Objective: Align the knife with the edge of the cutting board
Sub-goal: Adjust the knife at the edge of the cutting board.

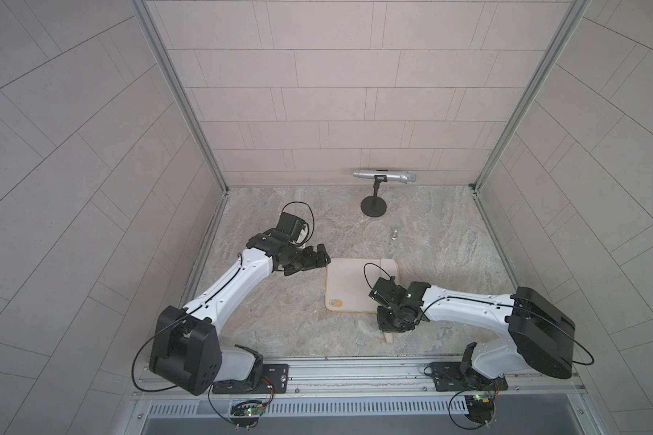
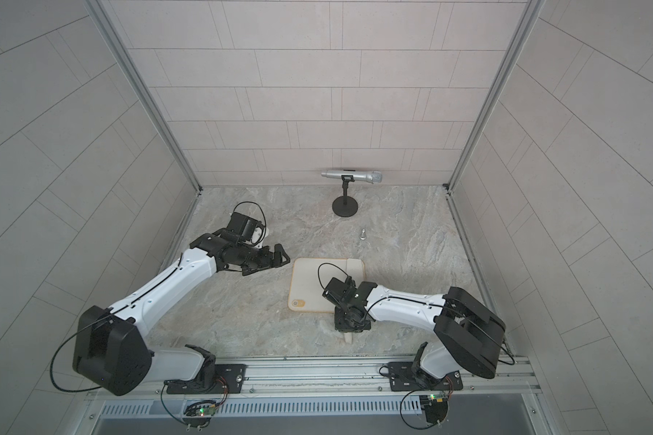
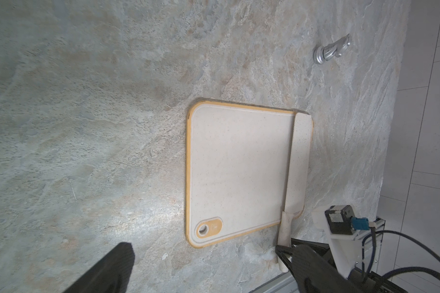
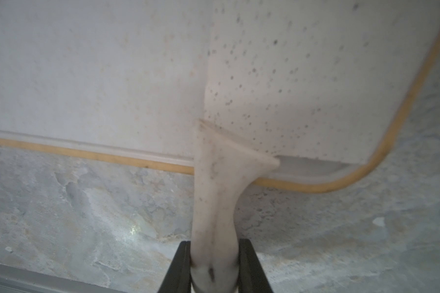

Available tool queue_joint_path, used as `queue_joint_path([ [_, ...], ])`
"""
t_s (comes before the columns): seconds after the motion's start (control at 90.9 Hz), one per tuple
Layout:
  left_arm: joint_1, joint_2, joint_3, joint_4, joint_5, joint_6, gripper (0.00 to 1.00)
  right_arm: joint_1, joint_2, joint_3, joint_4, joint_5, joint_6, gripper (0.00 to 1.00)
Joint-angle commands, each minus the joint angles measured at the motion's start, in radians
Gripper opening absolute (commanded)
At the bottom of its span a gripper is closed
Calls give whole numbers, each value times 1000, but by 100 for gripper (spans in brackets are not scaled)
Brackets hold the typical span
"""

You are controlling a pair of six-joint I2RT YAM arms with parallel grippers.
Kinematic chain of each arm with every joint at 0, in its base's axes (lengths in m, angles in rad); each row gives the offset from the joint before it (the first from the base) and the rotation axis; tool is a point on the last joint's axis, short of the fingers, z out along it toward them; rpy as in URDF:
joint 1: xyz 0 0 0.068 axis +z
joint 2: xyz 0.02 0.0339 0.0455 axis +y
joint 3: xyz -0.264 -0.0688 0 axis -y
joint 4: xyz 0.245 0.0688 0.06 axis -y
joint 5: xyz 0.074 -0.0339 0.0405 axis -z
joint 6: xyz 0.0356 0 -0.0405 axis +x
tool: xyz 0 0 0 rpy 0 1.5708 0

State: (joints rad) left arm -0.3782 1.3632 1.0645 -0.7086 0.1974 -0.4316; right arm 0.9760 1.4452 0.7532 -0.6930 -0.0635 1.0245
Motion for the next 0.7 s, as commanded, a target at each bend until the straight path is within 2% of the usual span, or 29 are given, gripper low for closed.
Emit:
queue_joint_path([
  [0.0, -4, 4, -10, -14, -1, 17, 100, 9, -12, -10, -26, 13, -13, 23],
  [0.264, -4, 7, -11, -15, -6, 17, 100, 9, -13, -11, -28, 13, -14, 24],
  [0.693, -5, 7, -10, -18, -10, 18, 100, 9, -13, -11, -30, 12, -20, 36],
])
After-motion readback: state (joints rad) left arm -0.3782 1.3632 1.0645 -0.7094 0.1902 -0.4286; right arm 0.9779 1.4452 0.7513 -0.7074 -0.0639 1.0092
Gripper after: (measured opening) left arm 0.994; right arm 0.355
